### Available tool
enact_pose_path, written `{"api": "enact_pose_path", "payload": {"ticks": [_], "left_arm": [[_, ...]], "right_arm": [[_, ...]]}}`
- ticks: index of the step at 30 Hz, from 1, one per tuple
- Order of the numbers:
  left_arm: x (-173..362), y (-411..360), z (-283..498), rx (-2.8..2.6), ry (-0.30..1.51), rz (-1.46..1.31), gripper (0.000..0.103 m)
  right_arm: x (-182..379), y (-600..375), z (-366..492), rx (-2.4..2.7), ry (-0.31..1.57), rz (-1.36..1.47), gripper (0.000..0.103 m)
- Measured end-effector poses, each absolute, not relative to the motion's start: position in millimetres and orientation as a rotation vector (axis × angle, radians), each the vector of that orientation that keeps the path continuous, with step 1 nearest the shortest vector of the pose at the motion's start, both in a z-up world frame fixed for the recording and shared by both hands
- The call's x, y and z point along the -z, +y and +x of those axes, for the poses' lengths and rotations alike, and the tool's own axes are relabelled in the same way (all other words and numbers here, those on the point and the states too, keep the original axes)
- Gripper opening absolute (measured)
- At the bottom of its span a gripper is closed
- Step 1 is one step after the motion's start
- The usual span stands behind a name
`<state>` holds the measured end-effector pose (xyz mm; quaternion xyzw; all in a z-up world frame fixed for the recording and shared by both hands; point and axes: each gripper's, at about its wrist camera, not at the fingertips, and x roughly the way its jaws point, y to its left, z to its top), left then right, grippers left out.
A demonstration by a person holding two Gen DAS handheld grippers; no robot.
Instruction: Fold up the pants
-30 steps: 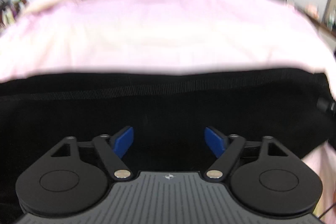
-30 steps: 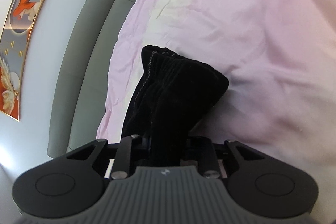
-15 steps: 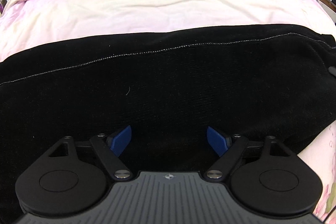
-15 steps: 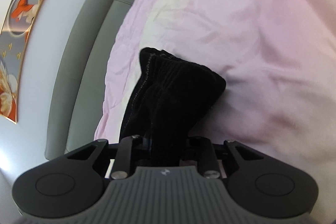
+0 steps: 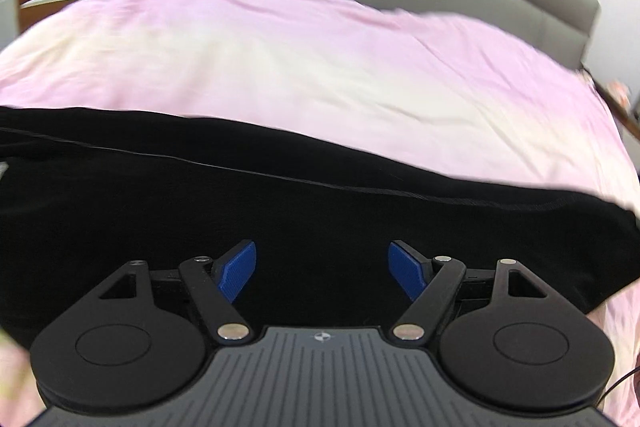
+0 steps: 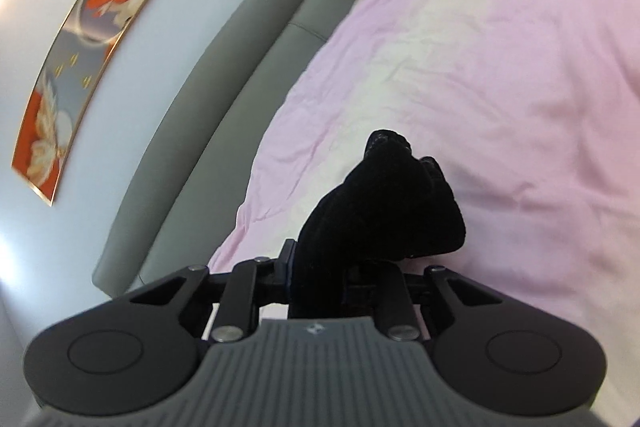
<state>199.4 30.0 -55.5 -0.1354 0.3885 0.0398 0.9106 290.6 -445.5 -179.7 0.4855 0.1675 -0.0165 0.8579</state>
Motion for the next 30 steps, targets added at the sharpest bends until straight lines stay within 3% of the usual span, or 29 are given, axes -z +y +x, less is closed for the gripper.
{"api": "enact_pose_path", "payload": {"ticks": [3,7,10,13,17,19,26,30], "left_arm": [[47,68,186,-0.112,0.786,-0.291,0.092],[44,95,182,-0.143,0.776,-0.293,0.092],[46,115,170,-0.155,0.770,-0.338,0.092],[55,133,162,-0.147,0.785,-0.374,0.092],[66,143,152,-0.122,0.815,-0.363,0.092],[71,144,146,-0.099,0.821,-0.346,0.092],[74,140,144,-0.075,0.822,-0.326,0.093],[72,138,146,-0.052,0.820,-0.322,0.094]], "right_arm": [[160,-429,287,0.094,0.358,0.924,0.015],[96,-319,284,0.009,0.259,0.354,0.015],[89,-214,278,-0.113,0.257,-0.073,0.015],[131,-124,274,-0.239,0.355,-0.439,0.015],[231,-40,260,-0.421,0.526,-0.938,0.019],[259,-21,241,-0.354,0.408,-1.157,0.019],[241,-33,236,-0.393,0.435,-1.174,0.033],[231,-37,224,-0.469,0.478,-1.151,0.032]]}}
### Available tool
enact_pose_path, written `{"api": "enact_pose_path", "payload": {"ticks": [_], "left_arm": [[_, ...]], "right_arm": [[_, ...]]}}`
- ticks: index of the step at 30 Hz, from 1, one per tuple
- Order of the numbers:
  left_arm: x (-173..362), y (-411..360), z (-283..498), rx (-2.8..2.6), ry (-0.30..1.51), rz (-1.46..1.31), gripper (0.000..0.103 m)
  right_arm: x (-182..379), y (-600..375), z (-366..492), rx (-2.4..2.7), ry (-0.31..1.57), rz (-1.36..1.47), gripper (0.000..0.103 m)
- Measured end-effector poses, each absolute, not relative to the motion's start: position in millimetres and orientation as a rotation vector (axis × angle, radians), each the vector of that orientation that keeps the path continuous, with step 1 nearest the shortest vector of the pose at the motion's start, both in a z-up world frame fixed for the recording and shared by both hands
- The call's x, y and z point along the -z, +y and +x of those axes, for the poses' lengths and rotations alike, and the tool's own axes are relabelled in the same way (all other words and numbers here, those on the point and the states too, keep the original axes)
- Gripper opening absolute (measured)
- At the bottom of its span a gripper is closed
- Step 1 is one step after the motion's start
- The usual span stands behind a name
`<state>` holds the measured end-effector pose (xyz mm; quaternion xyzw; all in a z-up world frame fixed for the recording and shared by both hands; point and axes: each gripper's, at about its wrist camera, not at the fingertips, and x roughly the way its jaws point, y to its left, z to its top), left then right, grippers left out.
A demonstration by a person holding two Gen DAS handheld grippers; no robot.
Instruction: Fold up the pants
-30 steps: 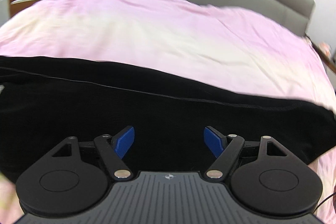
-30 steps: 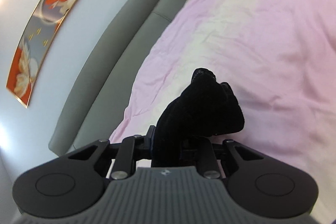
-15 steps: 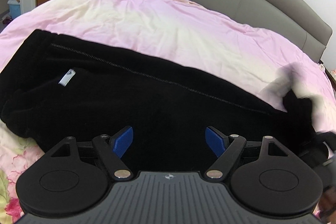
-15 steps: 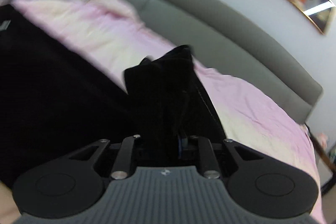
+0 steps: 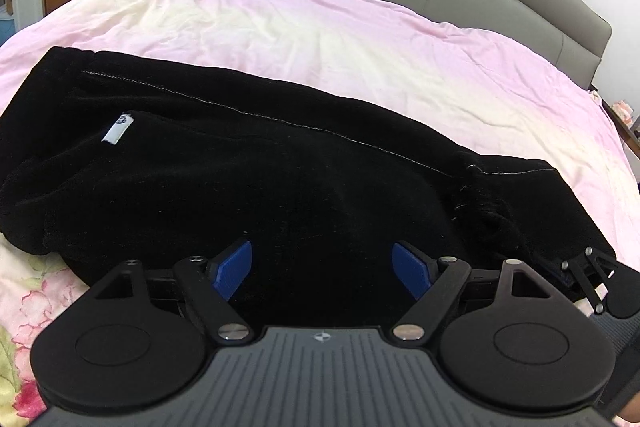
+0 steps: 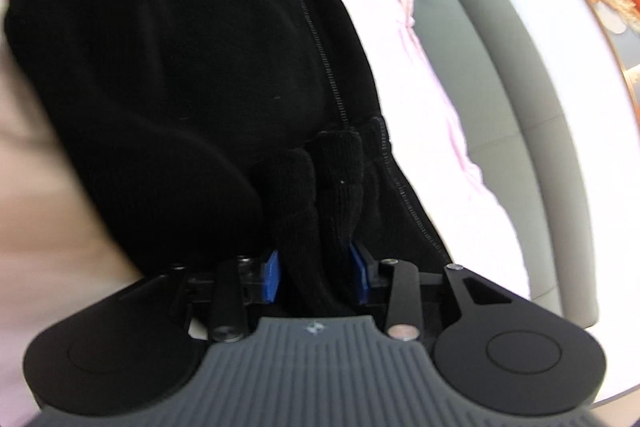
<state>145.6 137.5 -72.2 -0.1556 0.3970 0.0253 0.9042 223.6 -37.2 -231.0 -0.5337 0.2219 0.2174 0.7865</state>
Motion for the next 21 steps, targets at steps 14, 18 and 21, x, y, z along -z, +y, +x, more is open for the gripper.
{"api": "enact_pose_path", "payload": {"ticks": [14,18,21], "left_arm": [[72,127,141,-0.028,0.860,-0.312,0.094],[74,126,139,-0.022,0.868,-0.304,0.094],[75,127,140,-0.027,0.875,-0.313,0.094]], "right_arm": [[139,-114,284,-0.319,0.601,-0.367,0.021],[152,-147,293,-0.115,0.591,-0.234,0.023],[188,-155,284,-0.099,0.639,-0.227,0.023]]}}
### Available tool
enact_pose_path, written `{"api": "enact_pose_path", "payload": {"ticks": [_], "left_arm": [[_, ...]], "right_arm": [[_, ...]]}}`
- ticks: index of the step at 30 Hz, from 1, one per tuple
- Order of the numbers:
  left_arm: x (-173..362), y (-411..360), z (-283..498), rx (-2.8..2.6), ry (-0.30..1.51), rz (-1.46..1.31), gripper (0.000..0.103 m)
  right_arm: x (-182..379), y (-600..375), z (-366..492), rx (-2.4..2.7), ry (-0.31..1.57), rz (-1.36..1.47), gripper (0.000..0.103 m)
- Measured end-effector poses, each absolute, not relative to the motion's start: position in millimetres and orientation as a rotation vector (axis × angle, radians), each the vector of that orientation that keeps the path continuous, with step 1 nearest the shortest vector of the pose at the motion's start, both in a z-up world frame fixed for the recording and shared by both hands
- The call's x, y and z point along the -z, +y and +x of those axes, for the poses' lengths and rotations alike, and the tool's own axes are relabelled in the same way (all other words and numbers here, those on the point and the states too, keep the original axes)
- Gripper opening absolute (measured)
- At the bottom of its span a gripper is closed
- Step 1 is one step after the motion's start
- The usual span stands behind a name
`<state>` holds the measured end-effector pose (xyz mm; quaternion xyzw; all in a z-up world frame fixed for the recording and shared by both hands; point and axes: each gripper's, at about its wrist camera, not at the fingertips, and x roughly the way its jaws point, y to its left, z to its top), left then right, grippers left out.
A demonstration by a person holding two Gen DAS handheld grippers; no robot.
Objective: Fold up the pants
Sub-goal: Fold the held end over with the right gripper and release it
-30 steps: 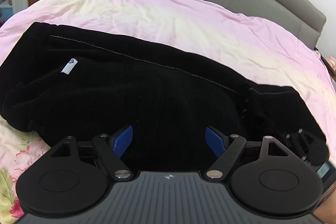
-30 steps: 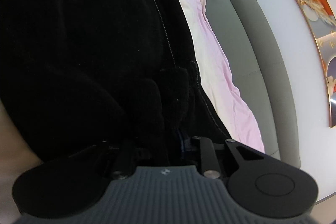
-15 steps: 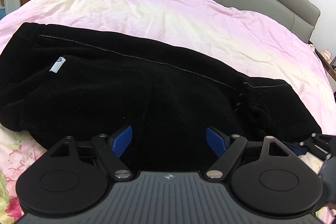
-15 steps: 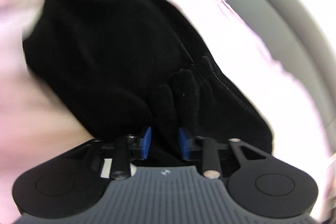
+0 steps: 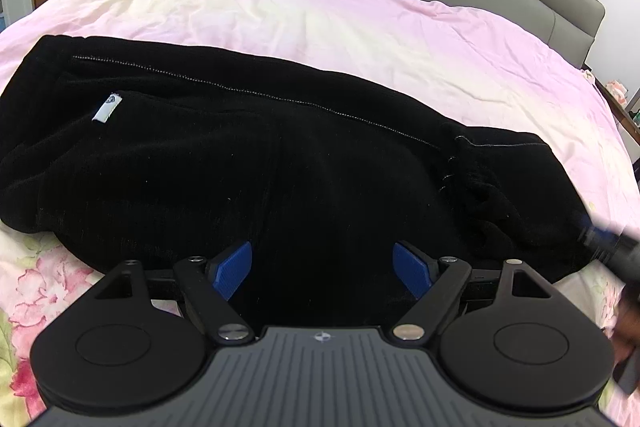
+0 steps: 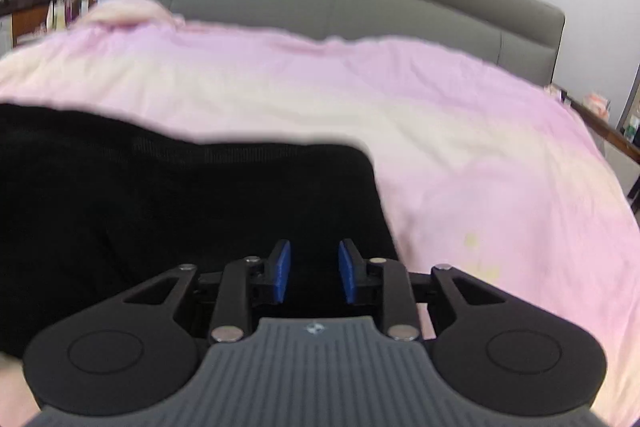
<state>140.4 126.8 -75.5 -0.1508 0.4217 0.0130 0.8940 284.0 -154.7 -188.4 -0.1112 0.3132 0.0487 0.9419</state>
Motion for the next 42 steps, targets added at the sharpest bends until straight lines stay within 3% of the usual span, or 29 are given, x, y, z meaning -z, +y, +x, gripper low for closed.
{"api": "enact_pose_path", "payload": {"ticks": [5,11,18,21,23,26,33,38,42], "left_arm": [[73,125,143,-0.015,0.876,-0.311,0.094],[66,139,135,-0.036,0.856,-0.306,0.094],[53,168,126,-0.095,0.813,-0.333,0.094],[44,189,121,-0.133,0.795,-0.310,0.094],[40,209,119,-0.169,0.793,-0.317,0.096],[38,245,113,-0.245,0.794,-0.371,0.096],[65,308,85,-0.338,0.773,-0.647,0.097],[90,326,77,-0.350,0.762,-0.734,0.097],[111,343,84,-0.395,0.768,-0.844,0.097]], "right_arm": [[217,-151,262,-0.135,0.601,-0.288,0.023],[182,-161,258,-0.131,0.593,-0.184,0.023],[168,-100,267,-0.250,0.555,-0.170,0.023],[177,-83,279,-0.284,0.609,-0.062,0.024],[198,-71,283,-0.317,0.735,-0.036,0.017],[202,-58,275,-0.316,0.708,-0.140,0.017],[167,-28,232,-0.371,0.533,-0.209,0.021],[159,26,214,-0.516,0.516,-0.242,0.030],[159,76,206,-0.589,0.507,-0.249,0.032]]}}
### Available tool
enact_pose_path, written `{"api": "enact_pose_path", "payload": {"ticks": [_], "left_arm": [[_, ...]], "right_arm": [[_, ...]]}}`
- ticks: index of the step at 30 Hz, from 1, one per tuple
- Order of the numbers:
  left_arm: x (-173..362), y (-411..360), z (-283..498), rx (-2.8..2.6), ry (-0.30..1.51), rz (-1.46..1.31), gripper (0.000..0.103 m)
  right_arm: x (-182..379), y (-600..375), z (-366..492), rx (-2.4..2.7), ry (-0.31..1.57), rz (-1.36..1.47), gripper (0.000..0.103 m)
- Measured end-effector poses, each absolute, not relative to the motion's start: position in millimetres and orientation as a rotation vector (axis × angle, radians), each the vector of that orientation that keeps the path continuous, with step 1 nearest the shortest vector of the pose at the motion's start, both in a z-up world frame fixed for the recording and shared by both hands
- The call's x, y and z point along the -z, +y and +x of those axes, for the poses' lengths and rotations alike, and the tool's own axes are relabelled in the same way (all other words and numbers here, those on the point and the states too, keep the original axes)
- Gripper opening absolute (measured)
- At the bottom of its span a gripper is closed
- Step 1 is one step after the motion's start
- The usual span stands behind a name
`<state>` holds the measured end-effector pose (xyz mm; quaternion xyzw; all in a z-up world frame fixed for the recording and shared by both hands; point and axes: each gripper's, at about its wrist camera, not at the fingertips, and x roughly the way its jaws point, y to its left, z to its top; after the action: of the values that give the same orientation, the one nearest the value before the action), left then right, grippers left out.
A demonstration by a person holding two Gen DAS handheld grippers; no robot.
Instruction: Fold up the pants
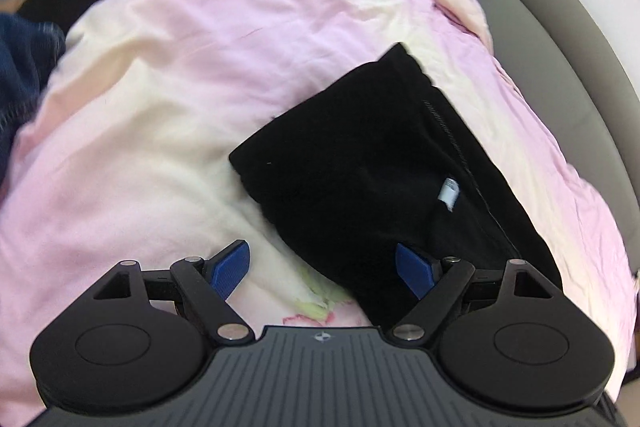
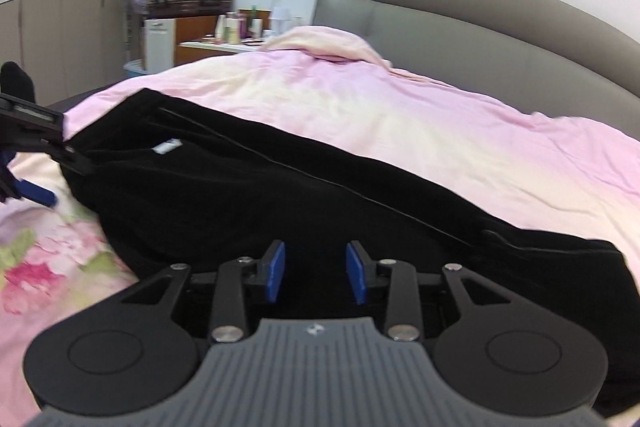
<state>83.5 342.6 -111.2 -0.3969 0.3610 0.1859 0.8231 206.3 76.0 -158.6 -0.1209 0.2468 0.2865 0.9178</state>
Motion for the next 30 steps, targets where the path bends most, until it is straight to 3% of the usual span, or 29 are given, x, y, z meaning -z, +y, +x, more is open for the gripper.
{"api": "enact_pose_path", "payload": {"ticks": [9,15,17,19,23,30], "left_arm": [[149,367,90,-0.367,0.575,-1.183,0.099],[153,372,99,-0.342,0.530,-1.190,0.100],[152,372,95,-0.360,0.500,-1.178,0.063],[149,367,90,-0.374,0.477,-1.146,0.056],[129,342,83,-0.405,0.418,-0.994,0.050],[92,317,87,-0.395,0.392,-0.780,0.049]], "right_arm": [[160,162,206,-0.635,0.505,-0.264,0.032],[203,182,208,-0.667,0.658,-0.335,0.030],[216,183,206,-0.657,0.644,-0.333,0.030],[216,180,208,-0.652,0.654,-0.286,0.030],[212,172,206,-0.668,0.661,-0.248,0.030],[196,146,198,-0.688,0.653,-0.157,0.030]]}}
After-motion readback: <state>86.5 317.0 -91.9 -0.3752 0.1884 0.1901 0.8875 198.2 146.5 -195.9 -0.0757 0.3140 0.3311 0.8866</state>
